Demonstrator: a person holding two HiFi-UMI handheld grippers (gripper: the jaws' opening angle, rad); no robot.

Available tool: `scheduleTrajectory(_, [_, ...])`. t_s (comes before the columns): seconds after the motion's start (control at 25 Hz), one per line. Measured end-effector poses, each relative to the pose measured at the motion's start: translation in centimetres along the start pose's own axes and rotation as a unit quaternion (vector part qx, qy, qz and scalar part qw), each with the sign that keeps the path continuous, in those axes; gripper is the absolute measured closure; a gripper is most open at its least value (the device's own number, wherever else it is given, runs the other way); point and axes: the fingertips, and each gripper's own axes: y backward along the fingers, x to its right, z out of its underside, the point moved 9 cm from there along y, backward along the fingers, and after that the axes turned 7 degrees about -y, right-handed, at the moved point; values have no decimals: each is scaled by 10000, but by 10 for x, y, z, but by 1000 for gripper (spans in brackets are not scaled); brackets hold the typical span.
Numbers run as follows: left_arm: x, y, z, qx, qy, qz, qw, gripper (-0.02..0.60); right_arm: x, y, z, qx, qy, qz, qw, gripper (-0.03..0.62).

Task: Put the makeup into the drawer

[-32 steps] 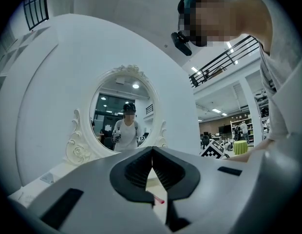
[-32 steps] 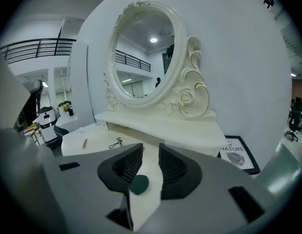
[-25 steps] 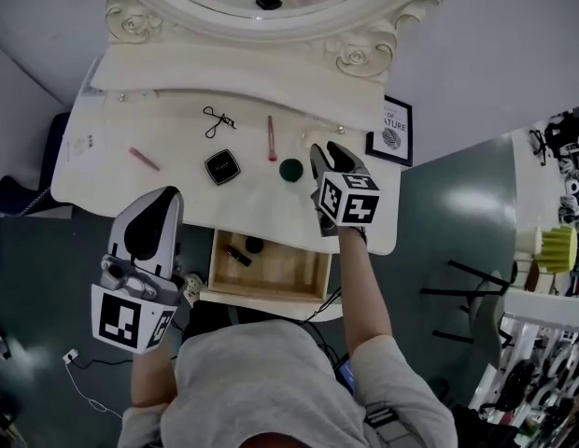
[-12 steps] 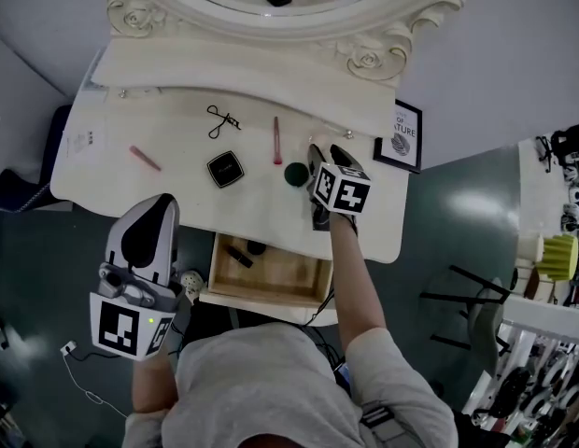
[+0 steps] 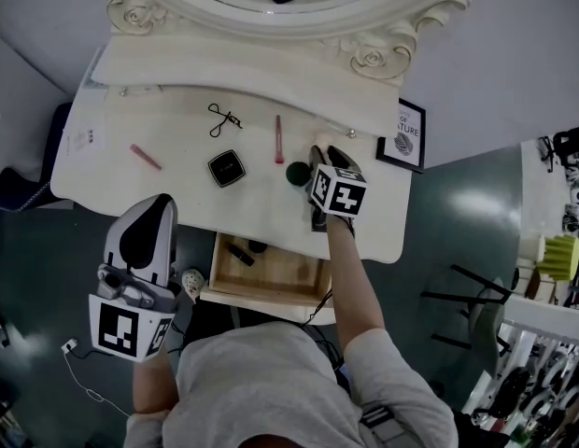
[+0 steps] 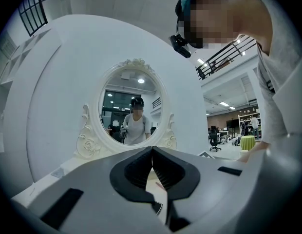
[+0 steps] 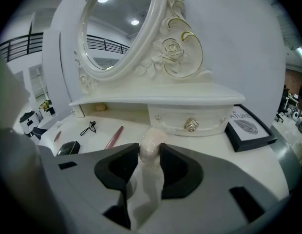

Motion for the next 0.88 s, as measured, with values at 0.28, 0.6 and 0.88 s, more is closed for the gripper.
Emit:
scheduleTrajectory(0.28, [2, 4, -4, 116, -5, 78, 9999, 566, -9, 22, -1, 239, 77, -159, 9996, 462])
scheduleTrajectory(0.6, [-4, 12, -13, 258, -6, 203, 9995, 566, -30, 60, 1, 565, 18, -392, 9976, 467])
scheduleTrajectory(0.88, [-9, 18, -24, 431, -56, 398, 9983, 566, -48, 95, 6, 941, -147, -520, 9941, 468])
